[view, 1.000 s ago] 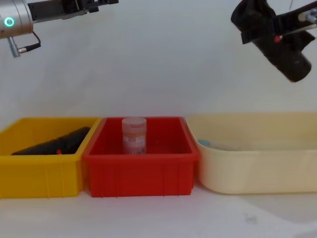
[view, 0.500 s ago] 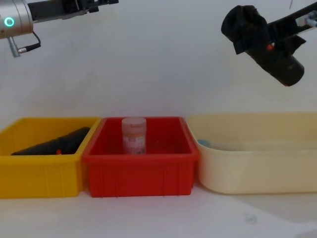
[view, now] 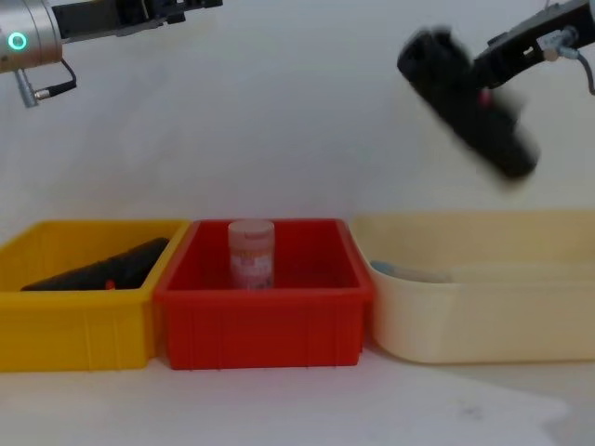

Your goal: Pick up the garbage bag with the one hand and transfer it to the other hand.

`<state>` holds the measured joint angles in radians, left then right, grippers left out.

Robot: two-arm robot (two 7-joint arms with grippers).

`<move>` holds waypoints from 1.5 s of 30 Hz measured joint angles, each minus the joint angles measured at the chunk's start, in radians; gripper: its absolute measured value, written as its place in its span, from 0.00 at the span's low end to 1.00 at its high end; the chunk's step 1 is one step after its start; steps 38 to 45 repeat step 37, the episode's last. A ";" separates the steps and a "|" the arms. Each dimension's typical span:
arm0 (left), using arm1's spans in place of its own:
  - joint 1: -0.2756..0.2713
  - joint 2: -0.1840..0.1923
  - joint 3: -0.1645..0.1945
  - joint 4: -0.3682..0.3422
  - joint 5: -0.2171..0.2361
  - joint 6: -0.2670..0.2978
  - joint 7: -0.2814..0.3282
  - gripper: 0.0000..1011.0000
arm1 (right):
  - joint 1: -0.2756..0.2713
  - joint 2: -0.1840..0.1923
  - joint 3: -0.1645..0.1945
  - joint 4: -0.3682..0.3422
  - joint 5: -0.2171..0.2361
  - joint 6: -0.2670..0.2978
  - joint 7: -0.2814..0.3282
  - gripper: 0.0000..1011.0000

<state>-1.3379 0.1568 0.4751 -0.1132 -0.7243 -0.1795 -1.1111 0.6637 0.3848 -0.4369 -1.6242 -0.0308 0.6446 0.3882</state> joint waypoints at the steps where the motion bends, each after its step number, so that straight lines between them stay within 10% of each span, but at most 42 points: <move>1: 0.000 0.000 0.000 0.000 0.000 0.000 0.000 0.99 | 0.011 0.006 -0.014 0.012 -0.012 -0.018 0.006 0.99; 37: 0.000 0.000 0.000 0.000 0.000 0.000 0.000 0.99 | 0.358 0.071 -0.302 0.399 -0.289 -0.588 0.243 0.99; 45: 0.000 0.000 0.000 0.000 0.000 0.000 0.000 0.99 | 0.358 0.071 -0.302 0.399 -0.289 -0.588 0.243 0.99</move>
